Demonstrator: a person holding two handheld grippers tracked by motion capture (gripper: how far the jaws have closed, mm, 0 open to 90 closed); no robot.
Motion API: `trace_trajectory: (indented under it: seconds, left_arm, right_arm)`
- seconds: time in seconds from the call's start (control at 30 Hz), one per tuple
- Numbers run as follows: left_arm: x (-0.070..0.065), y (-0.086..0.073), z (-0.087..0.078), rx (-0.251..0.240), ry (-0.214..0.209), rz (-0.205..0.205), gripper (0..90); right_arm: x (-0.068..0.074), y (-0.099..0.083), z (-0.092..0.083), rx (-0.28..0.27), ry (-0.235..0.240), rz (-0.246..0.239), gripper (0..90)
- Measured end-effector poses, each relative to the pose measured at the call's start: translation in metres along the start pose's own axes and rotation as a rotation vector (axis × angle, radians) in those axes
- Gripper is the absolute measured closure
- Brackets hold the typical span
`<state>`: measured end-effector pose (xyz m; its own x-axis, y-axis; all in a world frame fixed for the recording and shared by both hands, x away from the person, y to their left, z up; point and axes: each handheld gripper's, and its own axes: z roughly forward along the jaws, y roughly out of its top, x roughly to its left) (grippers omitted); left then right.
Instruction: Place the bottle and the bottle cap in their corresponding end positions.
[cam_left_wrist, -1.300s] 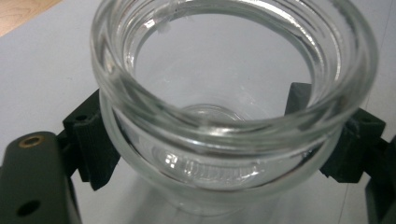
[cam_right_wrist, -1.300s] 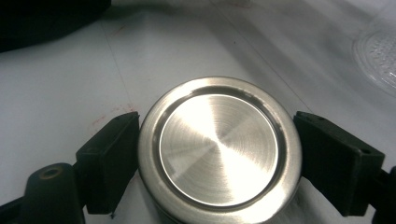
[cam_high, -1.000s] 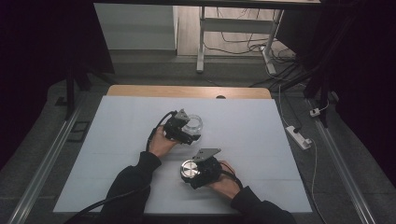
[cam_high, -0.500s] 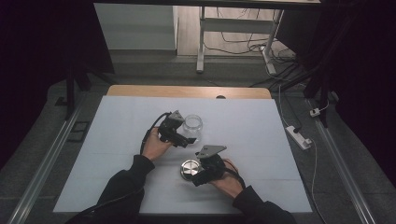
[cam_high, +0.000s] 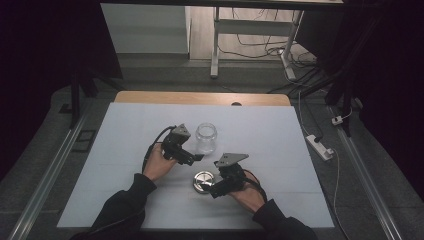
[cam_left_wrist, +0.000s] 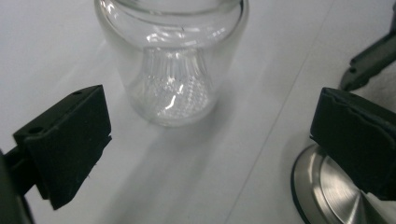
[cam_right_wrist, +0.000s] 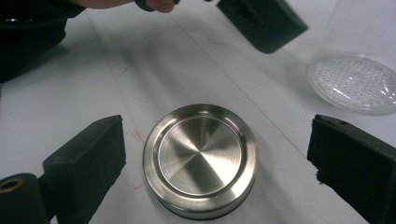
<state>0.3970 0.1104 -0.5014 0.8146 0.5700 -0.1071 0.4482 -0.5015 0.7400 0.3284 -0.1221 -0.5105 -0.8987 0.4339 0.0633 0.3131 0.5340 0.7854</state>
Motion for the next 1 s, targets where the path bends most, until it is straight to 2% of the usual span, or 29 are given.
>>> trace_trajectory:
  seconds: [0.3,0.5,1.0]
  left_arm:
    - [-0.01,-0.011,-0.011,-0.004,-0.021,0.007,0.0]
    - [-0.016,-0.019,-0.019,0.003,-0.018,0.016,0.0]
    - [-0.035,-0.037,-0.046,-0.017,-0.025,0.016,0.0]
  right_arm:
    - [-0.001,-0.002,-0.008,0.0,-0.002,0.006,0.8]
    - [-0.002,-0.004,-0.012,0.001,-0.008,0.013,0.0]
    - [-0.005,-0.005,-0.027,-0.011,-0.037,0.015,0.0]
